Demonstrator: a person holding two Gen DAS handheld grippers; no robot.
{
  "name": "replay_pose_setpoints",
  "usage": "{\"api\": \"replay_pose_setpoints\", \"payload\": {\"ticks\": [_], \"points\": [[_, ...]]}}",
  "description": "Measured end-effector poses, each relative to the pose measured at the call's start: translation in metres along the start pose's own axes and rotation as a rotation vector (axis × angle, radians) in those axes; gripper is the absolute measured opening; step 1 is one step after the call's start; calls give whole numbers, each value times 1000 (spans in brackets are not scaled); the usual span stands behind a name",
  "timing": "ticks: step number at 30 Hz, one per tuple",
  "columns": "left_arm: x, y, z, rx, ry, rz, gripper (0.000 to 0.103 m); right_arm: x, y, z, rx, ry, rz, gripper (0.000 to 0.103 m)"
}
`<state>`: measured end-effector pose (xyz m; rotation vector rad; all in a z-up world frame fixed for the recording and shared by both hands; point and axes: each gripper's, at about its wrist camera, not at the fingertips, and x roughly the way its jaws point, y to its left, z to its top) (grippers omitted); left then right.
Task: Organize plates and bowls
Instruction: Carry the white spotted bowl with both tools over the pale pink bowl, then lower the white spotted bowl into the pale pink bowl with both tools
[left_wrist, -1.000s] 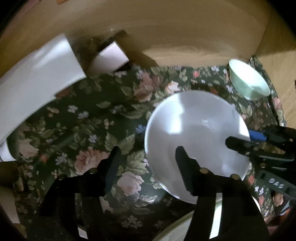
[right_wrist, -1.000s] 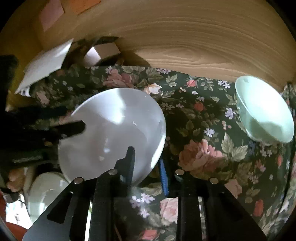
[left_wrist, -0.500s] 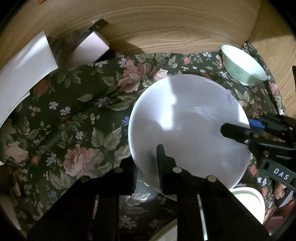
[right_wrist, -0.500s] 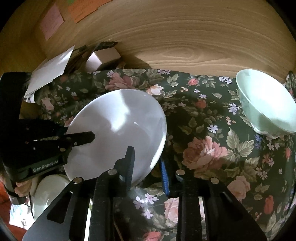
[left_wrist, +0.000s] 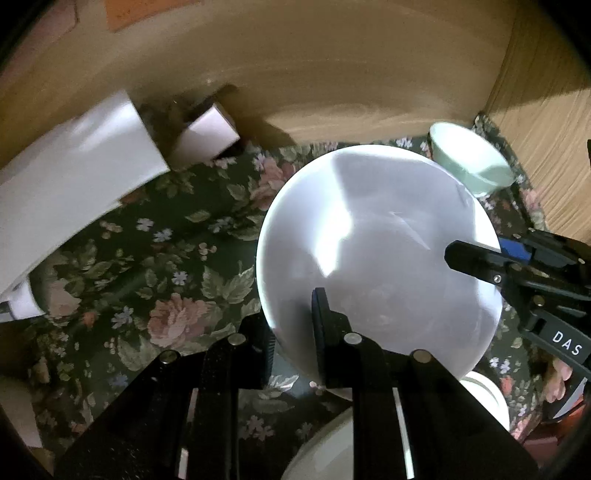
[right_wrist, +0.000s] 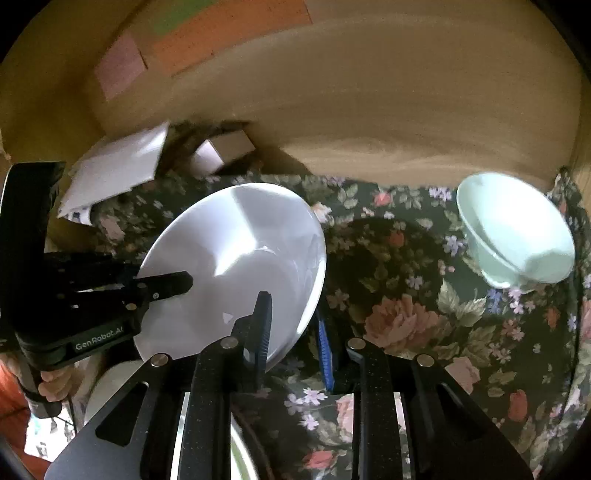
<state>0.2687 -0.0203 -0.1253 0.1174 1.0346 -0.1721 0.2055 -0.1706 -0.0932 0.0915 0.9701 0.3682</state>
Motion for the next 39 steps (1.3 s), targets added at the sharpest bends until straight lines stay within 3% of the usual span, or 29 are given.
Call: {"api": "replay_pose_setpoints", "payload": {"ticks": [18,39], "points": [[-64,13,-37,-52,-108,10,18,-42,49,-6,-68,-89,6,21],[-113,56,-96,-153,-183,51,18,-44,116,-20,-144,-93,70,21]]}}
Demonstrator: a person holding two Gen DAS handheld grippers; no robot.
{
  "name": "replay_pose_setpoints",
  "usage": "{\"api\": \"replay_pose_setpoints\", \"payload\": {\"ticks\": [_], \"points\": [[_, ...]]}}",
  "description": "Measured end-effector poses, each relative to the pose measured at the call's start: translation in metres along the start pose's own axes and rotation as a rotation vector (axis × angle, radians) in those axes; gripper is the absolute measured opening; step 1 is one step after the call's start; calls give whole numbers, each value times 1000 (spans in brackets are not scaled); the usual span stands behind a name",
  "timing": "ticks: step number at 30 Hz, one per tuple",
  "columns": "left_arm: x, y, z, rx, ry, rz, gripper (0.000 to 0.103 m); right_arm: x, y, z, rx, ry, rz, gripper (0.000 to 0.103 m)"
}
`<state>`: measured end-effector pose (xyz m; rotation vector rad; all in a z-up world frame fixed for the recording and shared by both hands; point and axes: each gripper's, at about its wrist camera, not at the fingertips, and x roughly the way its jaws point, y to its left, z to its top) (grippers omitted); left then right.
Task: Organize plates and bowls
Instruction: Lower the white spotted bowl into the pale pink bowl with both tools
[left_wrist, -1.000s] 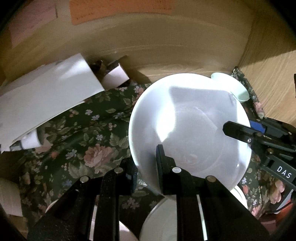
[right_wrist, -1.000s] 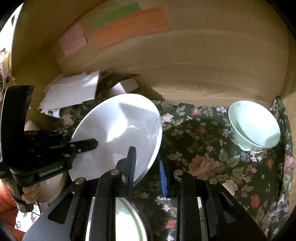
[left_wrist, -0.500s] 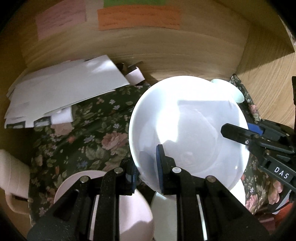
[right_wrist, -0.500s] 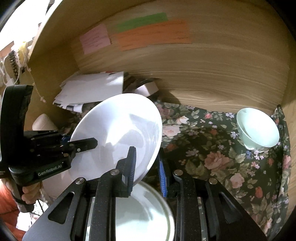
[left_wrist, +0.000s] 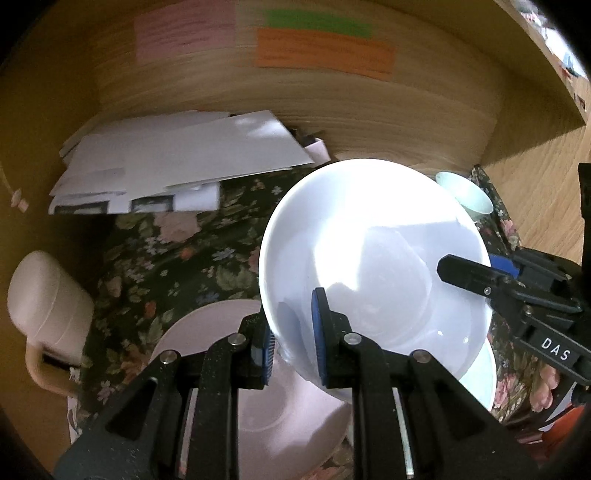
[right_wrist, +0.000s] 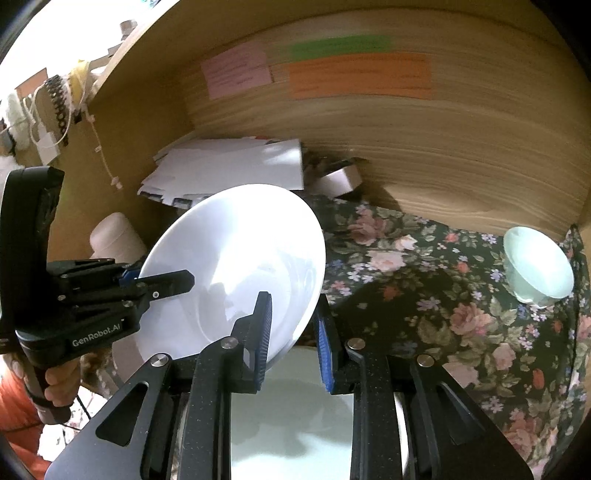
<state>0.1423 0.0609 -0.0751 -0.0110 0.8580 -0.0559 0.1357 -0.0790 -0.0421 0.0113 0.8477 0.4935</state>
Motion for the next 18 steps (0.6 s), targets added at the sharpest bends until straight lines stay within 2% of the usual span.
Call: {"api": "replay_pose_setpoints", "payload": {"ticks": [18], "points": [[-33,65,-36,-113,-13,77,18,31,60,-6,-47,42,120,21]]}}
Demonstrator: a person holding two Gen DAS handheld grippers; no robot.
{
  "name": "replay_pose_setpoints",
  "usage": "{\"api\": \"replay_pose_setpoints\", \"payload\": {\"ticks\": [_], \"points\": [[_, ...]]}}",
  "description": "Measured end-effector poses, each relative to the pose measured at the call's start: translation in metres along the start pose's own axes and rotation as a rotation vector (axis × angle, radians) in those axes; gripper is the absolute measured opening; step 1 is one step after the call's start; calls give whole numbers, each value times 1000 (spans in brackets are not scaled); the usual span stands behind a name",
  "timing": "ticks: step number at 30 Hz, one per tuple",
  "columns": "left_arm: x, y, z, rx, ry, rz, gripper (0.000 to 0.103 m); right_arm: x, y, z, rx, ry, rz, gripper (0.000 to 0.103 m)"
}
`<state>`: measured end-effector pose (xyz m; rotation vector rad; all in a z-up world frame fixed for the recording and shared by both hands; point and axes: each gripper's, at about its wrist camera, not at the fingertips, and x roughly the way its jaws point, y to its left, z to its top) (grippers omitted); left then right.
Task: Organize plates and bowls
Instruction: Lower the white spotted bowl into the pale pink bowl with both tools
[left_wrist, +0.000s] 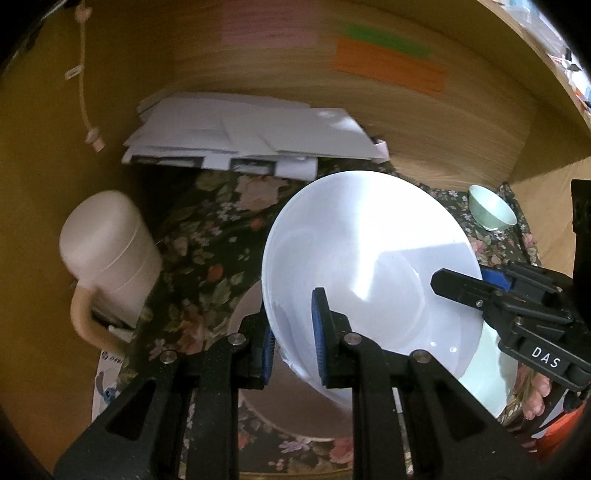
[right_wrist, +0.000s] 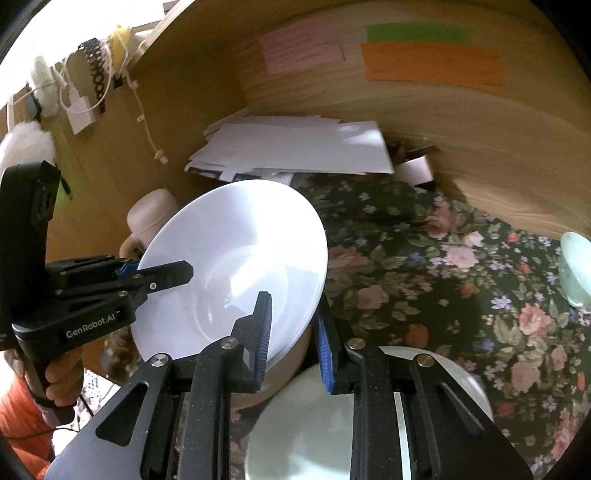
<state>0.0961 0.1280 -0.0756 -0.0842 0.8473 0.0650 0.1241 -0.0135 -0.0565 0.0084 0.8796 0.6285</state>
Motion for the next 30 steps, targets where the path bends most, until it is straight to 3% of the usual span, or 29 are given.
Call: {"api": "replay_pose_setpoints", "payload": {"ticks": [30], "points": [[36,23,-35,-29,105,-12,18,38,9,-18,12,164,12,21]]}}
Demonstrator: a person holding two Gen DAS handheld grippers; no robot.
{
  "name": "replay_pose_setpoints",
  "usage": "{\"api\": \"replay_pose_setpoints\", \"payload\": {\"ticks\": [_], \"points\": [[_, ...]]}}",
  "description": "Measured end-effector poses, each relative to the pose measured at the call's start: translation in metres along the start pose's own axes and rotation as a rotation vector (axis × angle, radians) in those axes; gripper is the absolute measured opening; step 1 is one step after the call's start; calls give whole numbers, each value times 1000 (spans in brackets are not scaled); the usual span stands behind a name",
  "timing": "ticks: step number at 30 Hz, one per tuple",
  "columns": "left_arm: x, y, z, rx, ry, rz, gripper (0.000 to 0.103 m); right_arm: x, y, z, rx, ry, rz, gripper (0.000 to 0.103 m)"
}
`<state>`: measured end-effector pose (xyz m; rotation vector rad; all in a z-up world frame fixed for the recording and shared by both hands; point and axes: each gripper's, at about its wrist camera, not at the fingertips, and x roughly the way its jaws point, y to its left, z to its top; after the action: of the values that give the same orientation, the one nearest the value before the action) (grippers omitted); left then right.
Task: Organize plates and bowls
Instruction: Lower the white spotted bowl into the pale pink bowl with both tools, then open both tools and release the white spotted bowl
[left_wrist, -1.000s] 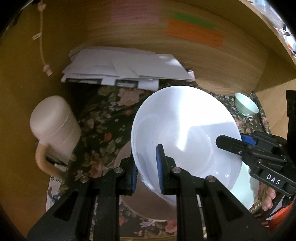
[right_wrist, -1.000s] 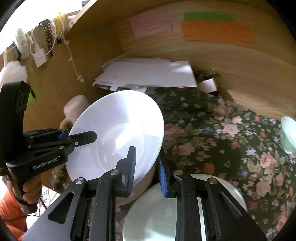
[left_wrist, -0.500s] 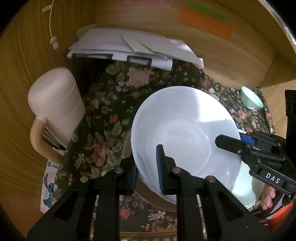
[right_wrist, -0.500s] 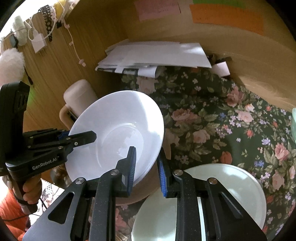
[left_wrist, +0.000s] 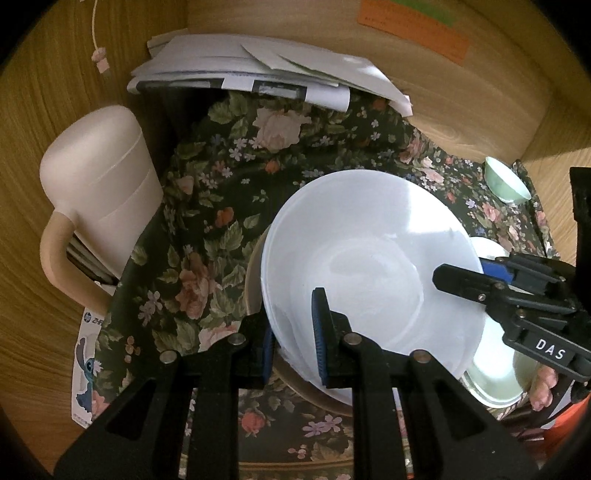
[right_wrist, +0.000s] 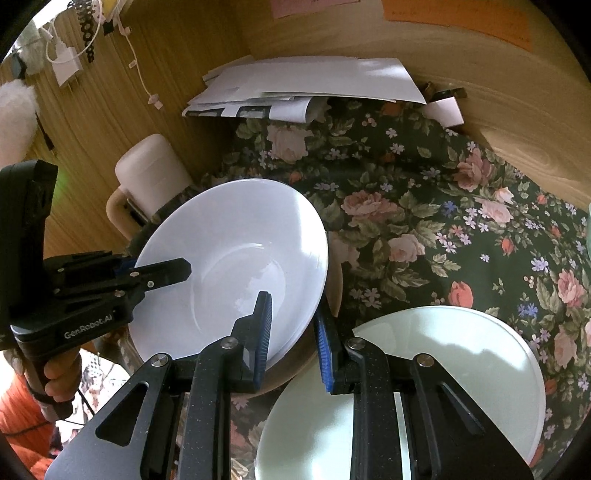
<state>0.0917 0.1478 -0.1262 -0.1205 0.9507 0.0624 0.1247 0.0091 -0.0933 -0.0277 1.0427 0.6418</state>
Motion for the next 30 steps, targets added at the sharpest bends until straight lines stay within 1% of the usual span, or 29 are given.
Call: {"api": "replay_pose_setpoints", "payload": {"ticks": [7,12,17,19,21,22,24,25,27,30], "points": [[2,-2,0,24,-10,18,18,-1,3,2,-28,8,-18,24],[7,-5,1,44,-9,45,18,-7,4,2,-30,-4,-30,24],[9,-9,2,54,-25,62,18,-13,1,-1,-41,-26,-45,25],[9,-10,4,57,-25,67,20,-14,-1,-3,-42,-30,-48,25],[9,-11,5,54,-23,67,28,-16,-3,-3,-41,-33,-48,25],[8,-11,5,52,-24,64,31,-18,-5,-3,-39,-38,-47,28],[6,-14,7,50,-27,64,41,-21,-8,-4,-33,-47,-47,33],[4,-16,7,50,-31,70,44,-24,-10,-4,-31,-55,-48,38],[0,-21,9,52,-52,97,58,-29,-13,-4,-27,-71,-52,42],[-11,-28,12,75,-111,126,63,-38,-18,-3,-26,-95,-62,47]]}}
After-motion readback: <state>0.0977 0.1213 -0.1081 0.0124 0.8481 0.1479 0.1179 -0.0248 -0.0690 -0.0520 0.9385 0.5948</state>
